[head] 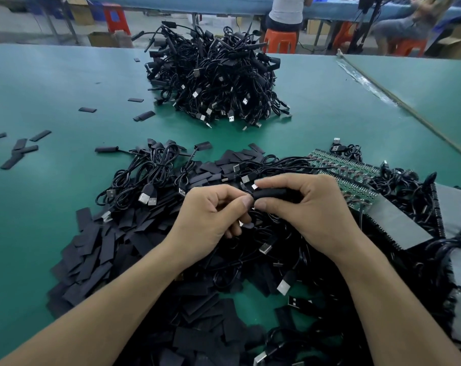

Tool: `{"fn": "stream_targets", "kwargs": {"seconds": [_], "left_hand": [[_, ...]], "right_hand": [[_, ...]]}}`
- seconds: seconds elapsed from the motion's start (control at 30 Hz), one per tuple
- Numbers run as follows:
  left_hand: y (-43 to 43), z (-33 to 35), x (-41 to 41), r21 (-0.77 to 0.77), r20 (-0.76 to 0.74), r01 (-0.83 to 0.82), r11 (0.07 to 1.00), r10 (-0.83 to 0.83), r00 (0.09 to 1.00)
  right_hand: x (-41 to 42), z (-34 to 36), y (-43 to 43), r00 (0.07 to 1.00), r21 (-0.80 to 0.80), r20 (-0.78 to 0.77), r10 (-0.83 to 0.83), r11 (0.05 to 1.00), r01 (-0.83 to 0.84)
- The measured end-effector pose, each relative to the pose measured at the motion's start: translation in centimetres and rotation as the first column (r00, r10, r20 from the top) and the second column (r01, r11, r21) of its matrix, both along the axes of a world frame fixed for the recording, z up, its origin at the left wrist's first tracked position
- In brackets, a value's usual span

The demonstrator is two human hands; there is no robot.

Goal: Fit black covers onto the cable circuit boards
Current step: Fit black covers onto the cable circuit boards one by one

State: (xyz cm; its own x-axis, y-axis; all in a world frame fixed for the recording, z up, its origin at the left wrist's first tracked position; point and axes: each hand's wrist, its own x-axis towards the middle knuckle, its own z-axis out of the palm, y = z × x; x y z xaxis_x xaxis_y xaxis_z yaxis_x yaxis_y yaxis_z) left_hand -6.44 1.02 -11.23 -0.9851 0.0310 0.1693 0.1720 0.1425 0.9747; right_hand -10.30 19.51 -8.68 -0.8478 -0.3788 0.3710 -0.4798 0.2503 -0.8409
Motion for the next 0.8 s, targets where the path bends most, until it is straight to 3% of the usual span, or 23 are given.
{"fn": "stream_targets", "kwargs": {"seconds": [0.27,0.47,0.8], "left_hand": [[0.49,-0.19,-0.06,-0.057,-0.047,-0.107,0.993,0.105,0.993],[0.54,-0.13,-0.42,-0.033,-0.015,-0.167,0.985,0.167,0.986],[0.49,-0.40,-0.60,-0.065,-0.024,-0.172,0.983,0.171,0.985]], "right_hand": [[-0.78,-0.17,0.17,0.957,-0.181,0.065,-0.282,0.940,0.289],[-0.57,-0.53,-0.35,0.939,-0.020,0.007,-0.342,0.939,0.343],[-0.07,-0.18,-0.71,0.958,-0.010,0.017,-0.288,0.958,0.288]]}}
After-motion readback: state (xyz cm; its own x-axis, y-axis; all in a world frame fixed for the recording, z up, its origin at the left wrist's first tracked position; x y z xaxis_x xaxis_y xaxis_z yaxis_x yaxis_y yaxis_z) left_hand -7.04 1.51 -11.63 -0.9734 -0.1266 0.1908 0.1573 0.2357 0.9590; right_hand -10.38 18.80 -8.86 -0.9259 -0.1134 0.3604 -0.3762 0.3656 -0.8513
